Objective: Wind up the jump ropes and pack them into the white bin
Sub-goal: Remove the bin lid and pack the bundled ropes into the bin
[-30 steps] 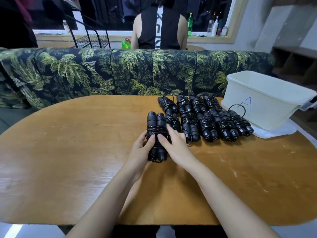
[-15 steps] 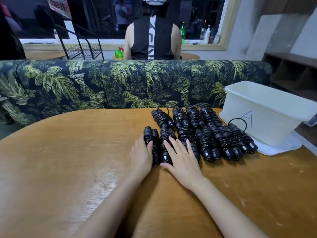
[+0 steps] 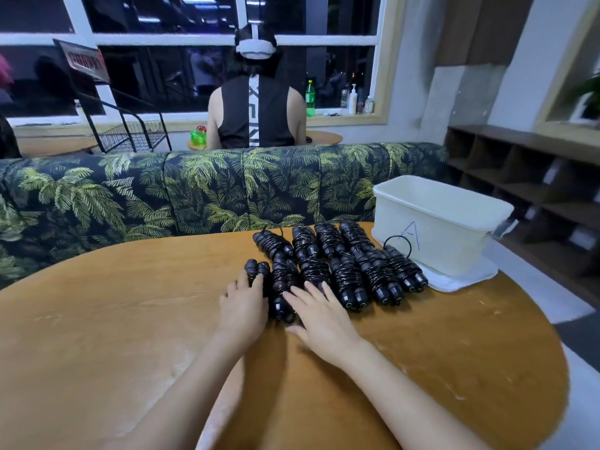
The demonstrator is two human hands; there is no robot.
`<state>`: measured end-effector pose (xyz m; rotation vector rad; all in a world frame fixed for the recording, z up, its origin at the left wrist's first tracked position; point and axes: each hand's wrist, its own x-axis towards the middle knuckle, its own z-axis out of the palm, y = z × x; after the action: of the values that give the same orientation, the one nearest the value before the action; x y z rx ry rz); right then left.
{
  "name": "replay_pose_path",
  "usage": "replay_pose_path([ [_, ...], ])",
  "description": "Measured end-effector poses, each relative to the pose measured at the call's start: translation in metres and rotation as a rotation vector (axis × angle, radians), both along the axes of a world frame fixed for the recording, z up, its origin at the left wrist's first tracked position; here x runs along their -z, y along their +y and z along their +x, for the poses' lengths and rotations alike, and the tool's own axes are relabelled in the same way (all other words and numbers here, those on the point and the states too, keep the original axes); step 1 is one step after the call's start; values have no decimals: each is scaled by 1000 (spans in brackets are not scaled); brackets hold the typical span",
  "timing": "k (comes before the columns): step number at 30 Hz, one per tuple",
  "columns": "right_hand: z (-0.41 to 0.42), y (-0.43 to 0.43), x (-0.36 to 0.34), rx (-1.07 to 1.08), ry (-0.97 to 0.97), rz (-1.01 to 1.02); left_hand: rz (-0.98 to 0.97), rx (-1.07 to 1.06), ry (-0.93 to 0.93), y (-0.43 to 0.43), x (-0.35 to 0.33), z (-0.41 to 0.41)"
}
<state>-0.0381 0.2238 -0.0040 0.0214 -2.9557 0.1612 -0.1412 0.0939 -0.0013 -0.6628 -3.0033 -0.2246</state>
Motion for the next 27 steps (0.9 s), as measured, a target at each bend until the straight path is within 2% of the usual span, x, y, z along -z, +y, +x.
replay_pose_path([
  [6,69,60,-25,93,127,-17,105,212,42,44,-32,65],
  [12,90,169,-65,380,263,148,97,446,95,133,-53,94],
  [15,77,213,-78,543,293,299,120,532,187,193,-66,74],
  [17,65,237,-81,616,221,350,146,561,211,236,-75,50],
  [20,45,262,-79,699,120,354,75,593,262,288,-87,11],
  [22,37,270,-79,741,69,337,5,644,218,312,-86,-13],
  [24,31,274,-78,724,90,293,-74,699,194,329,-82,-29],
  [27,30,279,-67,674,215,219,-102,721,335,343,-84,-35],
])
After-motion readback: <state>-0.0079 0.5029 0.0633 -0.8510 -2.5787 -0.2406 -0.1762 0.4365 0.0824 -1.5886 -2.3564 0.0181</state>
